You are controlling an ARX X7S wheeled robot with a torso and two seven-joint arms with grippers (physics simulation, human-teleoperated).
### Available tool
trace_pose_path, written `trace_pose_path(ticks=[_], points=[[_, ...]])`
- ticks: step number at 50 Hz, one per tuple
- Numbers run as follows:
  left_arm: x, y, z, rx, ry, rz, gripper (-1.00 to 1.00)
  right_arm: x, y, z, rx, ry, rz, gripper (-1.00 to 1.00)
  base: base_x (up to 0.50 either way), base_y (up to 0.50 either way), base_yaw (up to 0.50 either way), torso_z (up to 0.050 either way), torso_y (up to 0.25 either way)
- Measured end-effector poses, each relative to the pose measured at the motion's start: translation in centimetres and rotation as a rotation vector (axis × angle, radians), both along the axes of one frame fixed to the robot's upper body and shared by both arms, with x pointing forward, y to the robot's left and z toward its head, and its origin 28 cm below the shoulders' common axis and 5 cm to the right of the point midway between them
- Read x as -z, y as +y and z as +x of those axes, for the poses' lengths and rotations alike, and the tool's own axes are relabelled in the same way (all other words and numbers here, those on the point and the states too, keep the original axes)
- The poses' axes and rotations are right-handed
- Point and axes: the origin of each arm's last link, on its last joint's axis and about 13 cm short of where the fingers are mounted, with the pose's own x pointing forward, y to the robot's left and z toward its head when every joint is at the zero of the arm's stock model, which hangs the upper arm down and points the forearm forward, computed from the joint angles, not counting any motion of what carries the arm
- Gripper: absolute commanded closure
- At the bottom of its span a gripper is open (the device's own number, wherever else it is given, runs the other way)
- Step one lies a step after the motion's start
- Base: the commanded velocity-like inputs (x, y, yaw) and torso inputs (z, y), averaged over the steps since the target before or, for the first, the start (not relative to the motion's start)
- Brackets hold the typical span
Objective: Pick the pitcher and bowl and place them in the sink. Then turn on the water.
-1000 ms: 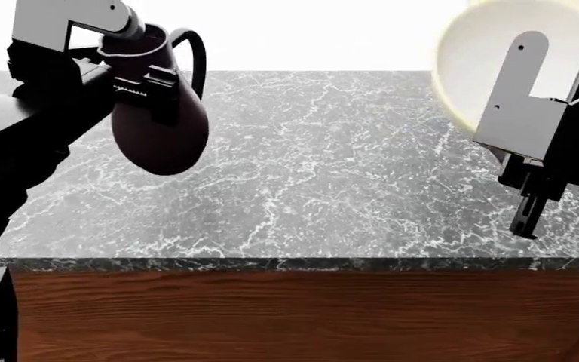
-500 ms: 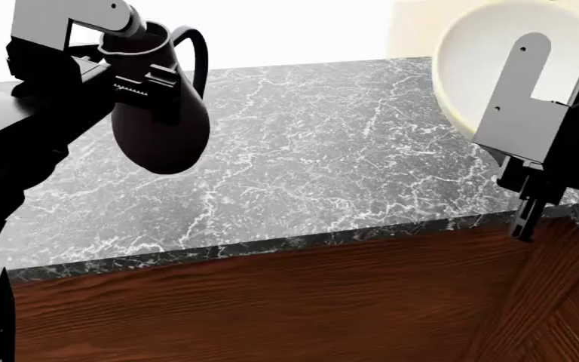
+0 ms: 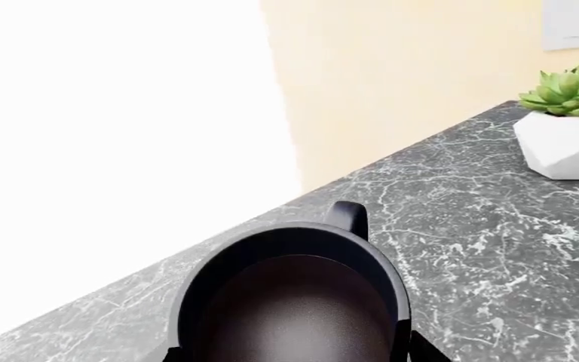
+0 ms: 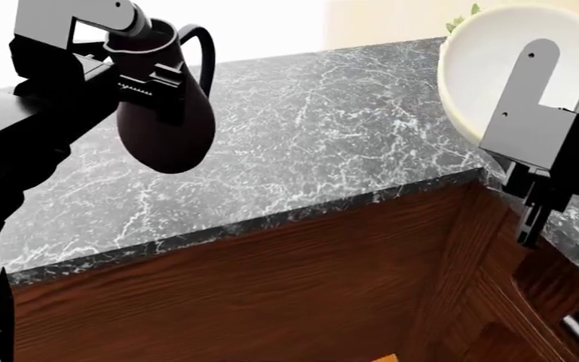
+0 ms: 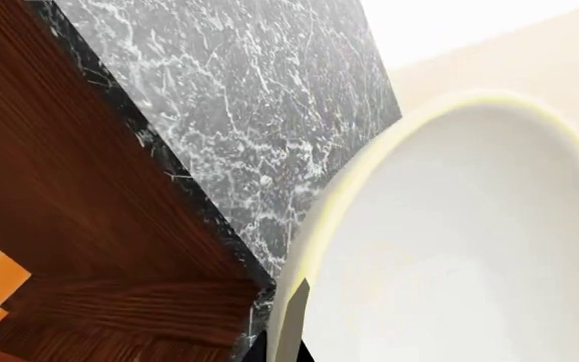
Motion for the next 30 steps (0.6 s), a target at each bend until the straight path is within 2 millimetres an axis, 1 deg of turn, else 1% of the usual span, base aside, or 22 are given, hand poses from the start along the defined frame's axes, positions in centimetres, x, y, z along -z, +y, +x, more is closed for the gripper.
trace_pose_path(ticks=[4,30], points=[[-0.01,-0.07,-0.02,0.004,-0.002,-0.001,1.0,0.14,-0.07,-0.06,0.002,0.003,0.002,1.0,-0.09,0.03,-0.5,0.003,0.003],[-0.02,-0.57,0.13,0.031,-0.008,0.003,1.0,0.71,-0.48,-0.49,0.015,0.013,0.015,1.0,0.0,0.0,-0.5,0.001,0.002]])
